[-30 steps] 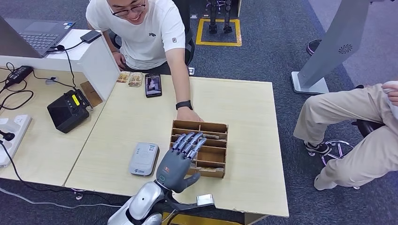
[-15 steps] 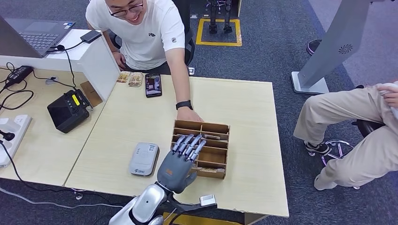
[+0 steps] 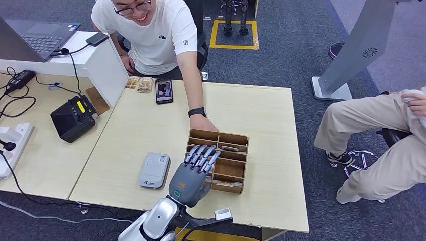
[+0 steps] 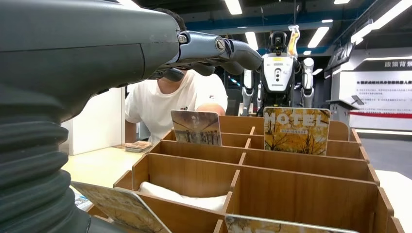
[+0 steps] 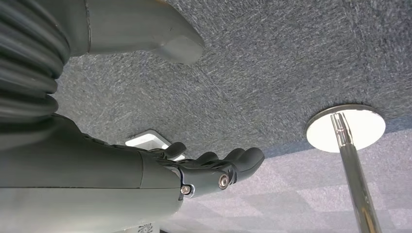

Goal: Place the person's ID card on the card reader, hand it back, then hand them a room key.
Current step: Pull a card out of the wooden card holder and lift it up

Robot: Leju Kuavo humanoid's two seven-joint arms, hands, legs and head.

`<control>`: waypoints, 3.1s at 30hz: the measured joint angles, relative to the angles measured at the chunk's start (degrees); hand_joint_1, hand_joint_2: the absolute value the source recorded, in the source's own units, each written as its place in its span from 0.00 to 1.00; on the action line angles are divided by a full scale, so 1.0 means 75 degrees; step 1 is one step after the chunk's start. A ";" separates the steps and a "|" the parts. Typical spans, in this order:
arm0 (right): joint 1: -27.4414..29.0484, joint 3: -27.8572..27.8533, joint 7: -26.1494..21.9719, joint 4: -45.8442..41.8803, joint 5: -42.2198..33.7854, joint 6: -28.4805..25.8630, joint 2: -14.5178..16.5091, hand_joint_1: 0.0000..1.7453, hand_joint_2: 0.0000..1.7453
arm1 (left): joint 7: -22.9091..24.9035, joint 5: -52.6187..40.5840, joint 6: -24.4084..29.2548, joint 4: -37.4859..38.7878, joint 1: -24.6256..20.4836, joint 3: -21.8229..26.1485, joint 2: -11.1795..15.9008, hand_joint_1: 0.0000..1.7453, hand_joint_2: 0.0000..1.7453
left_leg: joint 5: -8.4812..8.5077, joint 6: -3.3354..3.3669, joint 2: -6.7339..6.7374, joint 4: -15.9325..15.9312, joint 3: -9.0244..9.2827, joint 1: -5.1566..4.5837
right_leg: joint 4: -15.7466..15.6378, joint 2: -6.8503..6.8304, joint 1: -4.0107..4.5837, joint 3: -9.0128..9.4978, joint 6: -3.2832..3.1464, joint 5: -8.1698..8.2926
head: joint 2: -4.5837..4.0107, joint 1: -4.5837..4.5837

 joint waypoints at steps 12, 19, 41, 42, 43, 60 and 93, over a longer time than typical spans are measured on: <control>0.0000 0.0000 0.0039 0.0006 0.0079 0.0000 0.0000 0.00 1.00 | 0.0152 -0.0233 0.0322 0.0209 -0.0016 0.0002 -0.0057 0.04 1.00 | 0.0000 0.0000 0.0000 0.0000 0.0000 0.0000 | 0.0000 0.0000 0.0000 0.0000 0.0000 0.0000 | 0.0000 0.0001; 0.0000 0.0000 0.0055 0.0009 0.0125 0.0000 0.0000 0.00 1.00 | 0.0008 -0.0210 0.0332 0.0361 -0.0026 0.0003 -0.0076 1.00 1.00 | 0.0000 0.0000 0.0000 0.0000 0.0000 0.0000 | 0.0000 -0.0001 0.0000 0.0000 0.0000 0.0000 | 0.0000 0.0000; -0.0001 0.0000 -0.0048 0.0044 0.0251 -0.0001 0.0000 0.00 1.00 | -0.0582 0.0213 -0.0323 0.0743 -0.0148 0.0003 -0.0064 1.00 1.00 | 0.0000 0.0000 0.0000 0.0000 0.0000 0.0000 | 0.0000 -0.0001 0.0000 0.0000 0.0000 0.0000 | 0.0000 0.0000; -0.0001 0.0000 -0.0053 0.0046 0.0251 0.0000 0.0000 0.00 1.00 | -0.0598 0.0237 -0.0326 0.0752 -0.0148 0.0003 -0.0063 1.00 1.00 | 0.0000 0.0000 0.0000 0.0000 0.0000 0.0000 | 0.0000 -0.0001 0.0000 0.0000 0.0000 0.0000 | 0.0000 0.0000; -0.0001 0.0000 -0.0055 0.0047 0.0251 0.0000 0.0000 0.00 1.00 | -0.0622 0.0264 -0.0323 0.0759 -0.0147 0.0003 -0.0062 1.00 1.00 | 0.0000 0.0000 0.0000 0.0000 -0.0001 0.0000 | 0.0000 -0.0001 0.0000 0.0001 0.0000 0.0000 | 0.0000 0.0000; 0.0000 0.0001 -0.0068 0.0060 0.0227 -0.0001 0.0000 0.00 1.00 | -0.1009 0.0763 -0.0038 0.0791 -0.0124 0.0003 -0.0063 1.00 1.00 | 0.0000 0.0000 0.0000 0.0000 -0.0001 0.0000 | 0.0000 -0.0001 0.0000 0.0001 0.0000 0.0000 | 0.0000 0.0000; 0.0002 0.0000 -0.0031 0.0164 0.0169 -0.0001 0.0000 0.00 1.00 | -0.1672 0.1903 0.0658 0.0771 0.0014 0.0003 -0.0048 1.00 1.00 | 0.0000 0.0000 -0.0002 0.0000 -0.0002 0.0000 | 0.0000 -0.0002 0.0000 0.0001 0.0000 0.0000 | 0.0000 0.0000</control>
